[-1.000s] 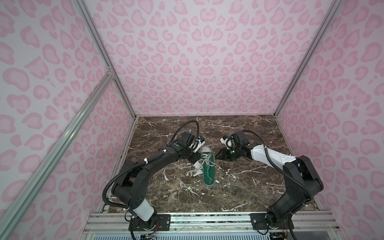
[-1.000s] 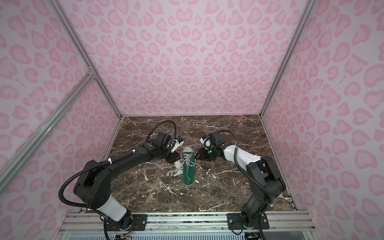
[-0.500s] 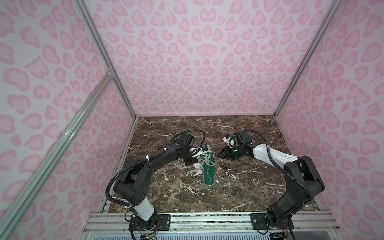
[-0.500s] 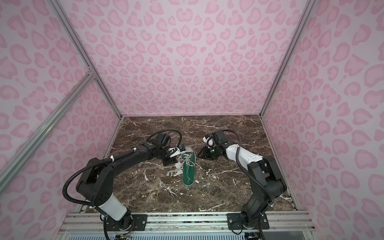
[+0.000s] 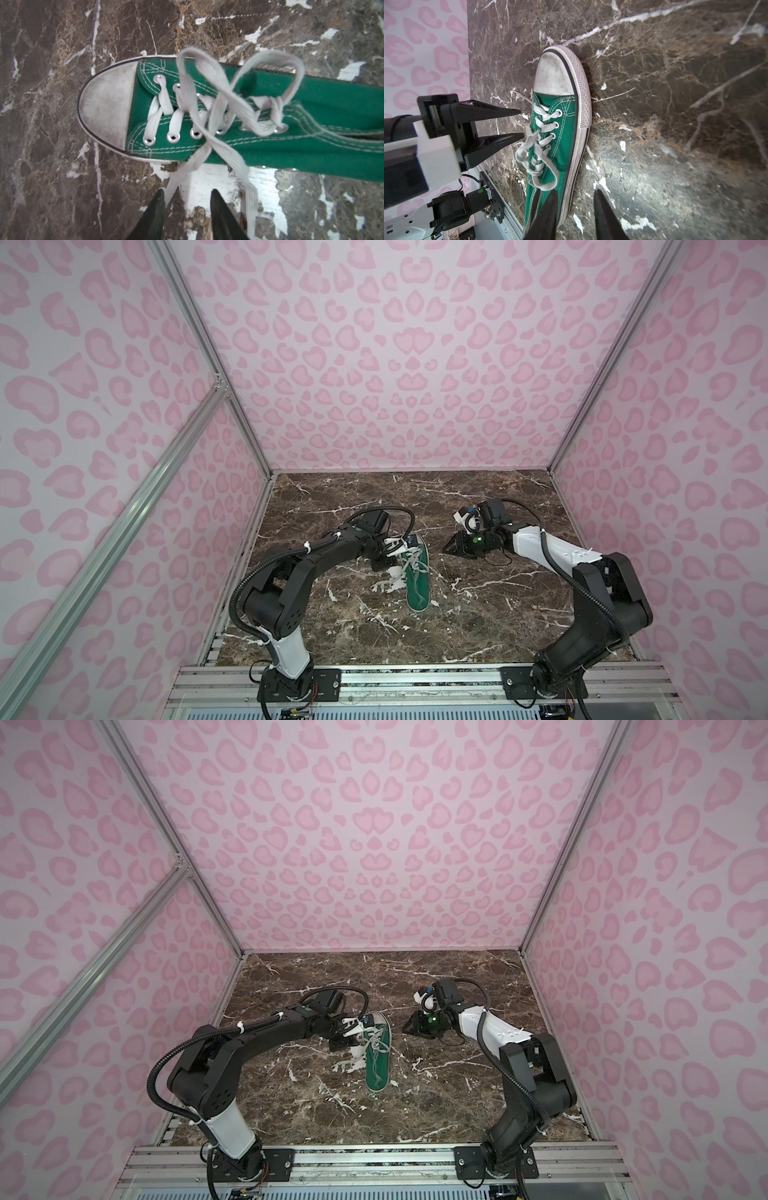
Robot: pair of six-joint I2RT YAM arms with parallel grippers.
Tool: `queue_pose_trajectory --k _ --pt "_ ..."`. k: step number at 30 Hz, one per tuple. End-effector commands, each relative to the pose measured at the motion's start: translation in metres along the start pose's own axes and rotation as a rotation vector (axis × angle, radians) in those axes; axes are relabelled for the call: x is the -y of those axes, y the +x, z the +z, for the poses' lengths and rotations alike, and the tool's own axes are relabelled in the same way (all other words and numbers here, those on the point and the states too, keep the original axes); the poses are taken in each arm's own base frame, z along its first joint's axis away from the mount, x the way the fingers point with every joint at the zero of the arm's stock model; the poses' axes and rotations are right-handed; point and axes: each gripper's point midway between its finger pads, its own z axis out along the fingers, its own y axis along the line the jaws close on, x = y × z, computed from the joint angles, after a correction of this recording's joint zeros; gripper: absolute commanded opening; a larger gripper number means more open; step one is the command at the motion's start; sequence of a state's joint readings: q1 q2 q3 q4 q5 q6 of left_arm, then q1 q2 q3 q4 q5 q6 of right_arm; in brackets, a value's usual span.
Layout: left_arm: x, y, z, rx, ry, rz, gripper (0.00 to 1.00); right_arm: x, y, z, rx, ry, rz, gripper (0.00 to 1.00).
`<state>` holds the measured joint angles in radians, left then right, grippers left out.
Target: Tie the shoes
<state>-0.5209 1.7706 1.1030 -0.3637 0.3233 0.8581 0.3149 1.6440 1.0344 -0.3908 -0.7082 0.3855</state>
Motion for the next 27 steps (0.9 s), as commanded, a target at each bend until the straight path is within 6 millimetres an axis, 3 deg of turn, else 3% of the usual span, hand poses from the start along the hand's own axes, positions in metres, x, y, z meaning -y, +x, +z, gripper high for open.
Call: queue_pose_trajectory --k 1,4,8,20,27 --pt "-0.003 -0.011 0.001 0.048 0.007 0.026 0.39 -0.001 0.002 0.000 -0.016 -0.006 -0.007 0.32" --pt "-0.004 -0.011 0.003 0.047 0.009 0.027 0.38 0.000 0.001 0.001 -0.019 -0.005 -0.005 0.32" --pt "-0.004 -0.014 0.005 0.053 0.027 0.024 0.28 -0.001 0.000 0.000 -0.017 -0.006 -0.003 0.31" --pt "0.002 -0.012 0.013 0.015 0.060 0.057 0.30 -0.002 0.001 -0.002 -0.020 -0.003 -0.004 0.31" --pt "0.005 -0.009 0.015 -0.006 0.071 0.069 0.14 -0.002 0.002 -0.003 -0.020 -0.001 -0.005 0.31"
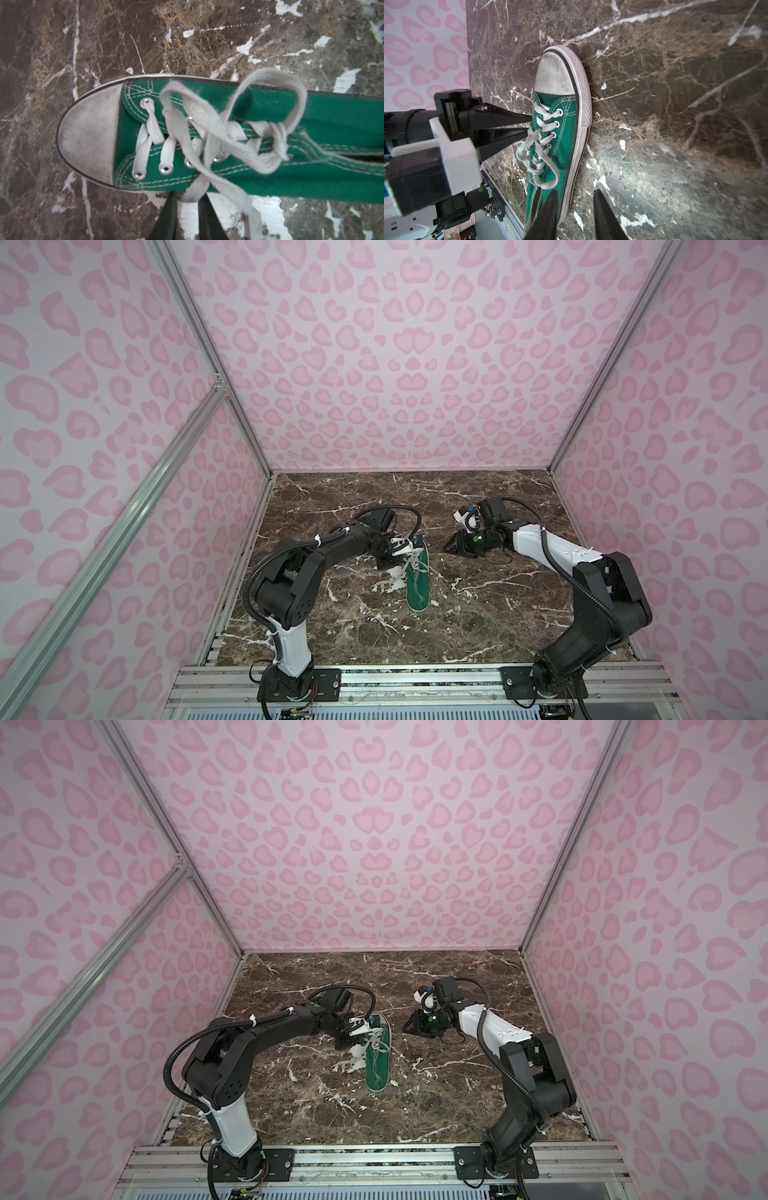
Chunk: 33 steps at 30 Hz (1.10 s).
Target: Tie the shoes
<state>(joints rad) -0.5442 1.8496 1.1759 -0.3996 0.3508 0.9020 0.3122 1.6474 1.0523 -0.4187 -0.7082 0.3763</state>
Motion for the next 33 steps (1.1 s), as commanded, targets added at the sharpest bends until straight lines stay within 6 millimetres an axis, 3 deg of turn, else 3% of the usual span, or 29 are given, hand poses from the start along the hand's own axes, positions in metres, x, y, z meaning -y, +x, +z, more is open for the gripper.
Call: queue_pose_trajectory --k 1,6,15,22,33 --pt "0.001 0.001 -0.001 -0.008 0.009 0.020 0.11 -0.002 0.003 -0.001 -0.011 -0.007 -0.005 0.31" --pt "0.002 -0.003 -0.011 -0.003 -0.004 0.026 0.05 -0.006 0.005 0.000 -0.012 -0.018 -0.005 0.31" --pt "0.011 -0.007 -0.020 0.004 0.010 0.026 0.04 -0.047 0.009 0.022 -0.019 -0.235 0.045 0.17" --pt "0.013 -0.008 -0.021 0.008 0.011 0.021 0.04 -0.072 0.018 0.036 -0.053 -0.307 0.032 0.10" --pt "0.015 -0.013 -0.028 0.020 -0.003 0.030 0.03 -0.073 0.009 0.061 -0.070 -0.317 0.041 0.10"
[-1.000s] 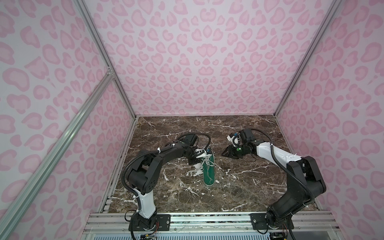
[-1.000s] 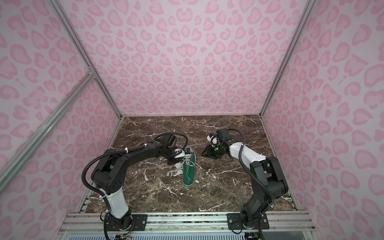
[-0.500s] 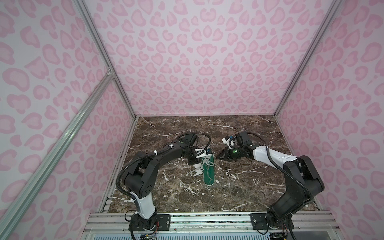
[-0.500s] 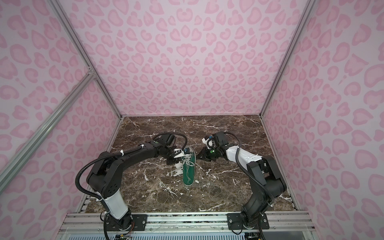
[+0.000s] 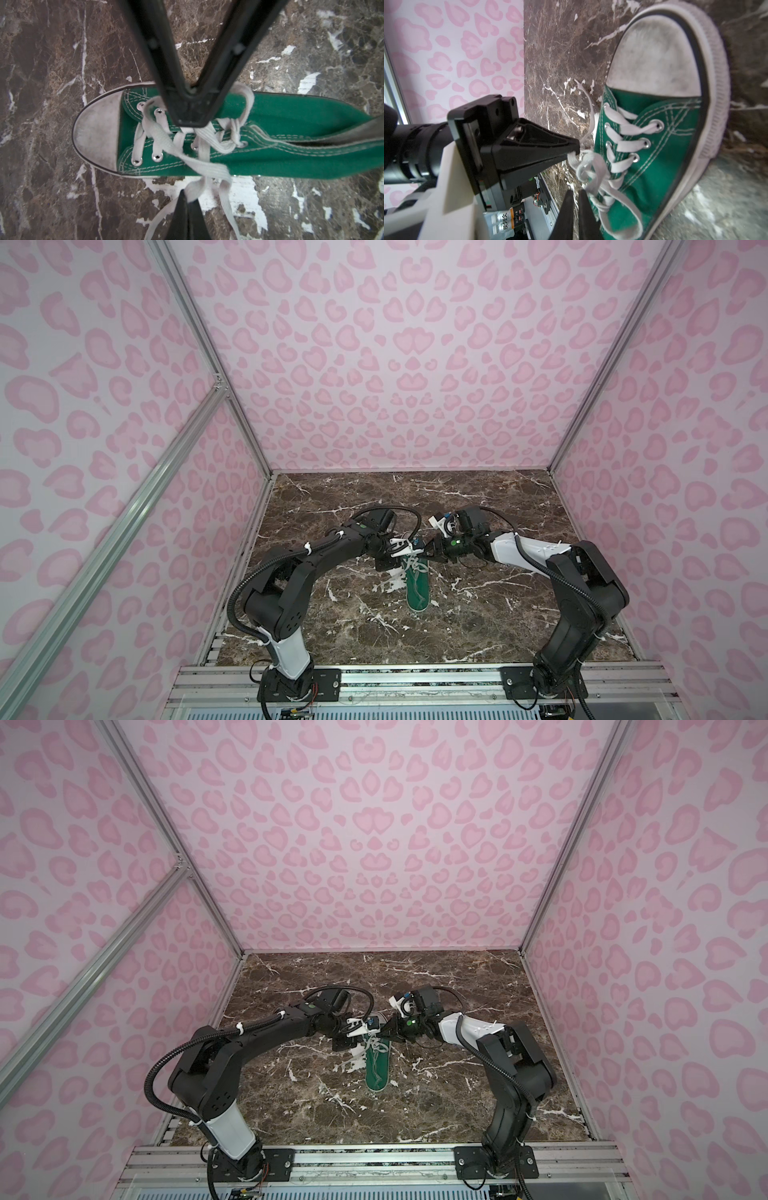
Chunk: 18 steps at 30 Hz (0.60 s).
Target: Tie the shoes
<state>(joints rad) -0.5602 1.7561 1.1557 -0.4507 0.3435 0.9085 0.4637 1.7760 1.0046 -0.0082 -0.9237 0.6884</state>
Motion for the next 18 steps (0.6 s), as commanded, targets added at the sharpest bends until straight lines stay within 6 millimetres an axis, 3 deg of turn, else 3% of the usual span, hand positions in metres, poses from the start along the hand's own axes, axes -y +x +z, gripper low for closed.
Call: queue_pose_trajectory --k 1,18 --pt "0.005 -0.004 -0.003 0.011 0.011 0.004 0.03 0.001 -0.004 0.007 -0.003 -0.010 -0.014 0.10" --pt "0.012 -0.024 -0.013 0.013 0.003 0.056 0.03 0.030 -0.005 0.030 -0.026 0.014 0.027 0.09"
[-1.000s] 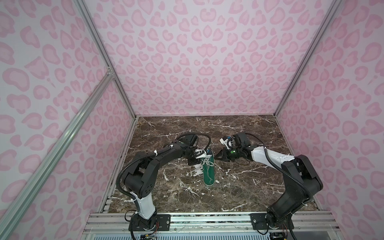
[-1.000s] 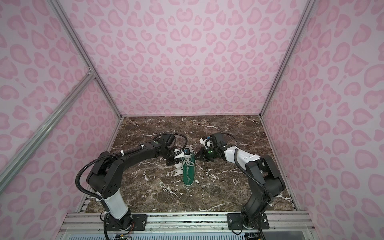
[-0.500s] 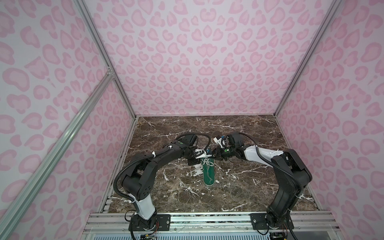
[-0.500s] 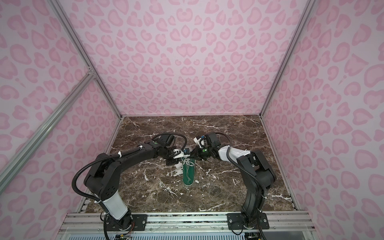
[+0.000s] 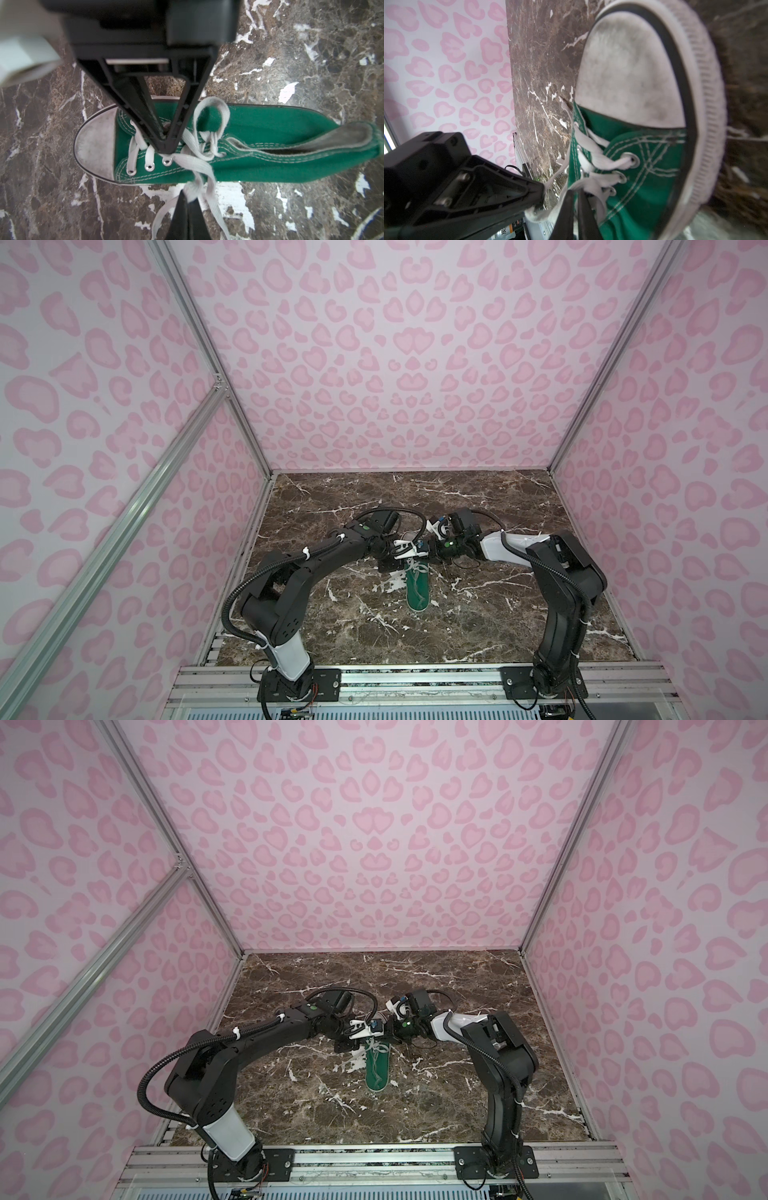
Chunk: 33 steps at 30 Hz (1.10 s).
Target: Tie the shoes
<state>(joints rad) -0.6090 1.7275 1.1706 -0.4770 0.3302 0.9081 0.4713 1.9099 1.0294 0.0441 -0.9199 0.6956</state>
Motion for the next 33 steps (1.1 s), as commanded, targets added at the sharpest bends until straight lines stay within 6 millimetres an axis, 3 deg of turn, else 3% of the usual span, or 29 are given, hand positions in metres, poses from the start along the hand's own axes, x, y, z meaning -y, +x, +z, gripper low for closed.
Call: queue_pose_trajectory --k 1,16,27,33 --pt "0.001 -0.007 -0.007 0.004 0.000 0.012 0.03 -0.001 -0.004 0.003 0.007 -0.012 -0.017 0.09" --pt "0.009 -0.023 -0.002 0.022 0.041 0.013 0.03 -0.002 -0.004 0.005 -0.001 -0.025 -0.016 0.09" --pt "0.014 -0.020 0.011 -0.001 0.081 -0.018 0.03 -0.011 -0.002 -0.013 0.025 -0.057 -0.018 0.13" --pt "0.014 -0.018 0.014 -0.010 0.085 -0.027 0.03 -0.003 -0.003 -0.032 0.060 -0.055 0.004 0.17"
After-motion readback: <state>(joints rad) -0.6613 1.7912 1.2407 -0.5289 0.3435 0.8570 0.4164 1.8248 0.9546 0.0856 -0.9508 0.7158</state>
